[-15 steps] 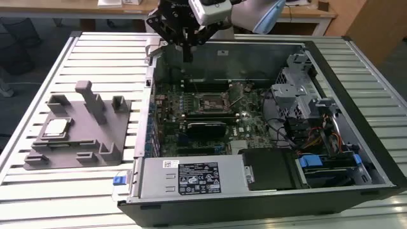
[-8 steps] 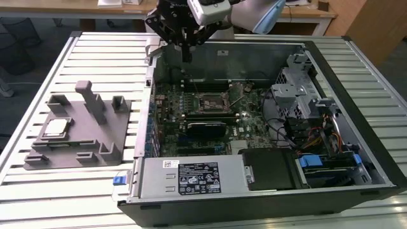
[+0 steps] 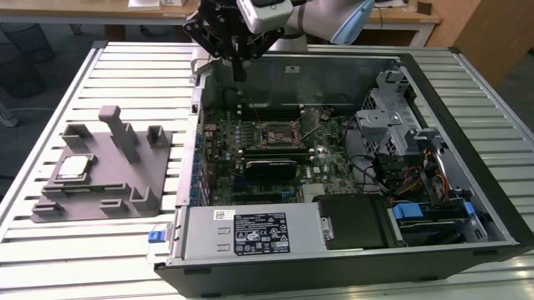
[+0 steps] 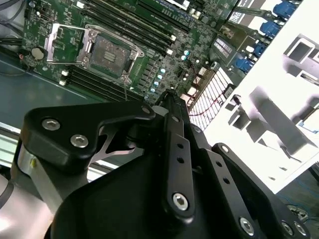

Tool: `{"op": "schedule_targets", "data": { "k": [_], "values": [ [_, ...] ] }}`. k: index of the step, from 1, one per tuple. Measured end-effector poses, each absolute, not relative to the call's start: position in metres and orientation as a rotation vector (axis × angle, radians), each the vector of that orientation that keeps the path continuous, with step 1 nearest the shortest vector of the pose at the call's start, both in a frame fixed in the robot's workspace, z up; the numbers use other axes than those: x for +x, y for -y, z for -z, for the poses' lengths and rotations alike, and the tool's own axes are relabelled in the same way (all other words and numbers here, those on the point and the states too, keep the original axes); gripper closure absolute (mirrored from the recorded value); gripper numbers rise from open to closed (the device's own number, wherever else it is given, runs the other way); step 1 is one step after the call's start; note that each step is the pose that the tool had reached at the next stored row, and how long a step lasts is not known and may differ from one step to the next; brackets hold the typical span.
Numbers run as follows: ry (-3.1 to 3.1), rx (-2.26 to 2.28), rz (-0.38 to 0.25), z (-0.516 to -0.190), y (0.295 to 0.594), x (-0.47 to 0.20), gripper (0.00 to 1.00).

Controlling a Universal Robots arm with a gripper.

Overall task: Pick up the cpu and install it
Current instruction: 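Reach for the cpu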

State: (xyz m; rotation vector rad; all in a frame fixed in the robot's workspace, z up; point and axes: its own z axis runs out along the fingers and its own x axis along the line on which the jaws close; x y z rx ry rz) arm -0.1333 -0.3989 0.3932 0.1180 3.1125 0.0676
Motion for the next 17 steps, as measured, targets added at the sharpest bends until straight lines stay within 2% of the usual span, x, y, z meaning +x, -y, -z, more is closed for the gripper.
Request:
{"op": "schedule_targets", "data": {
  "k": [17],
  "values": [
    [-3.112,0.118,-0.068,-0.393,0.399,-0.149,0.89]
  ]
}}
